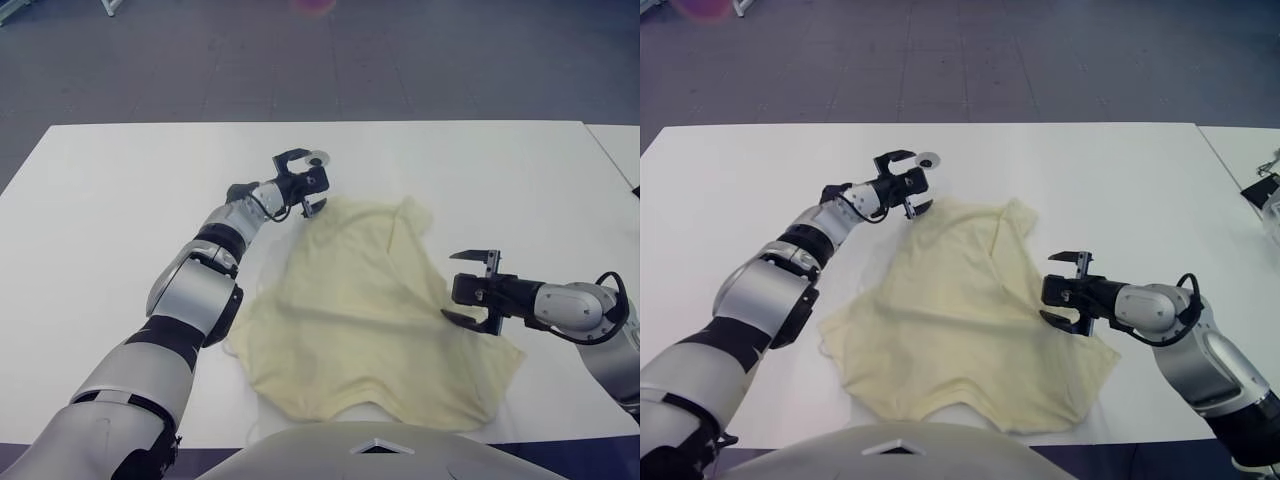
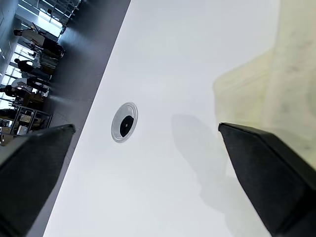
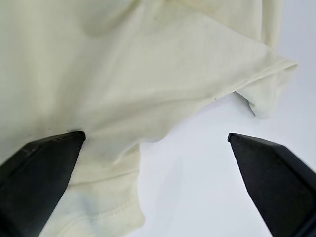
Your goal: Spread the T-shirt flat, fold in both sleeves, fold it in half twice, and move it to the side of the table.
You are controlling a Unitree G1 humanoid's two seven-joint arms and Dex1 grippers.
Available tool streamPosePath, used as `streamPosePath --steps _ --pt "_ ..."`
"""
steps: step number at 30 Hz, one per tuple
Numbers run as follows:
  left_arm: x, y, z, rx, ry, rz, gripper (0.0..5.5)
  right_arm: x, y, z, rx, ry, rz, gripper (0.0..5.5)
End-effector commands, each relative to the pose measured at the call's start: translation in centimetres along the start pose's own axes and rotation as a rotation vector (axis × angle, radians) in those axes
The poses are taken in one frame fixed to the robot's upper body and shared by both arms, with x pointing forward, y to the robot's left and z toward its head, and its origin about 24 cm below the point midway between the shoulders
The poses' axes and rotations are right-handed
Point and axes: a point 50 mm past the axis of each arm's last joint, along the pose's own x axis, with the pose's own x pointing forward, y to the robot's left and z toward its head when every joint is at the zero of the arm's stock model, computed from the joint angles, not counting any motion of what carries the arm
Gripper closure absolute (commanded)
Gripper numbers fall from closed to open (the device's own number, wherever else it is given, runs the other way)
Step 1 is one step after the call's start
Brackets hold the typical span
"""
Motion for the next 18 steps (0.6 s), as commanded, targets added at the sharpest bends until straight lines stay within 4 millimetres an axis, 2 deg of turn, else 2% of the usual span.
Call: streamPosePath --steps 1,4,6,13,18 --pt "-0.1 -1.4 -1.2 -0.018 0.039 -0.026 0.11 1.4 4.1 -1.6 0.073 0.065 0.236 0.13" --pt "-0.4 -1.5 -1.7 -0.011 0.052 -0.016 0.11 1.5 4.1 -1.6 0.069 0.067 0.236 0.13" --pt "-0.7 -2.0 -2.6 0.053 0.093 -0.045 0.11 1.5 4.0 -1.7 0.071 0.069 0.232 0.13" --pt "-3.5 -3.9 -8.5 0.095 0.385 -0.117 0.11 1.6 3.0 -1.5 0.101 0.067 0.161 0.13" --pt "-5.2 -5.3 -11.0 0.044 0.510 -0.232 0.11 1.5 3.1 -1.8 0.178 0.088 0.107 0.13"
